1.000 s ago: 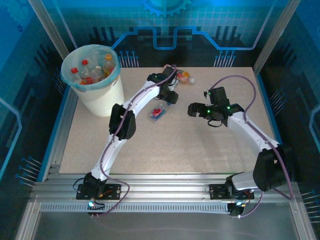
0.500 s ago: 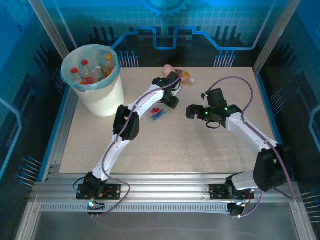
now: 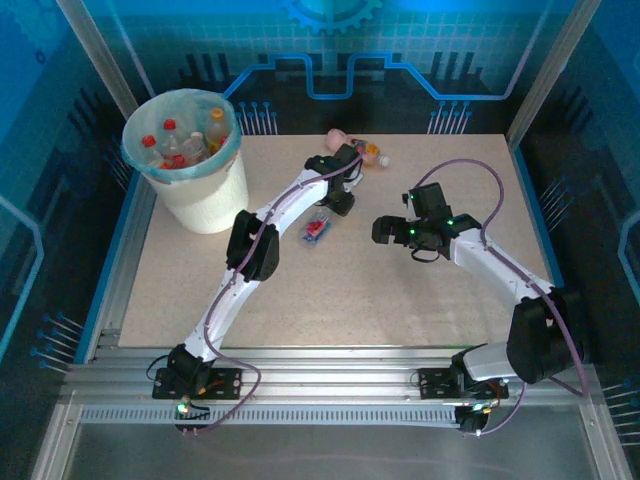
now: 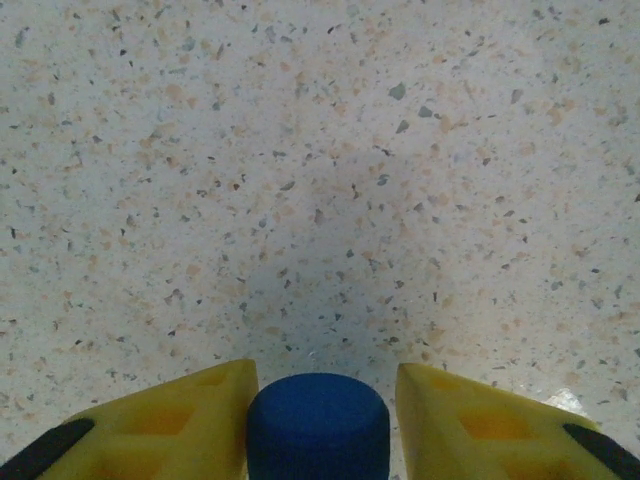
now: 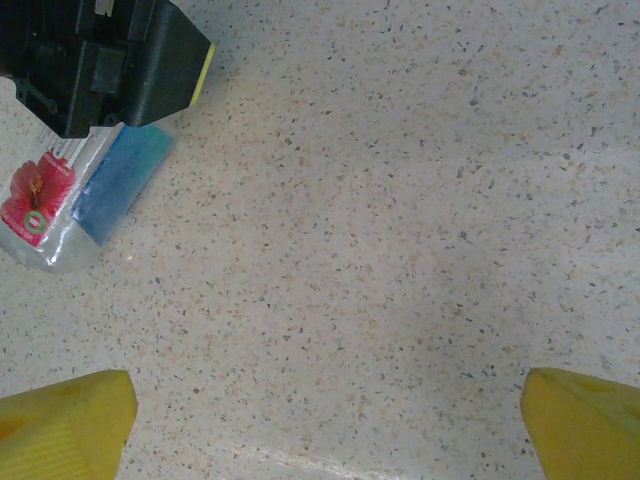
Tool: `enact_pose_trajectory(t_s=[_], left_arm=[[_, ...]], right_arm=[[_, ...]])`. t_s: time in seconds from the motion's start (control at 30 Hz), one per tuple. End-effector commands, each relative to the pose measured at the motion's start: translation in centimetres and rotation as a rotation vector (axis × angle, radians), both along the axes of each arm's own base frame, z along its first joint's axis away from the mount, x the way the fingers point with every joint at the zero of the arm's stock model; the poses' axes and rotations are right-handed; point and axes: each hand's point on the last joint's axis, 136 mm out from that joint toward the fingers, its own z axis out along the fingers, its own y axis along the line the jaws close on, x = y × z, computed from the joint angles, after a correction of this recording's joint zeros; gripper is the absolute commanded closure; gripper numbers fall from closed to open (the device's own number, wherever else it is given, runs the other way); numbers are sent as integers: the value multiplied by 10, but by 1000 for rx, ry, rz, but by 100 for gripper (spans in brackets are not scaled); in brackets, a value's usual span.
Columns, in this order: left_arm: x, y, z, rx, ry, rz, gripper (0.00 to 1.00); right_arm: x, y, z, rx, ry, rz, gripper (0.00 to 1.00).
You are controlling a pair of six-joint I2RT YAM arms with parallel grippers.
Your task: Put the plastic bottles in the bin
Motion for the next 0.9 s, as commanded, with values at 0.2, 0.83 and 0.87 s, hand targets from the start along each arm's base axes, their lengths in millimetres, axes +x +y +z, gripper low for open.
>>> enact_pose_trajectory(t_s=[0.2,0.83,0.87], left_arm=[[6,-1,28,21,-69,-16,68],[15,1,274,-342,-497,98,100],[12,9,301,-372,-546,113,100]], right_arm=[[7,9,16,5,-35,18,0],[10,31,87,28,-175,59,1],[10,38,100,31,-210,73,1]])
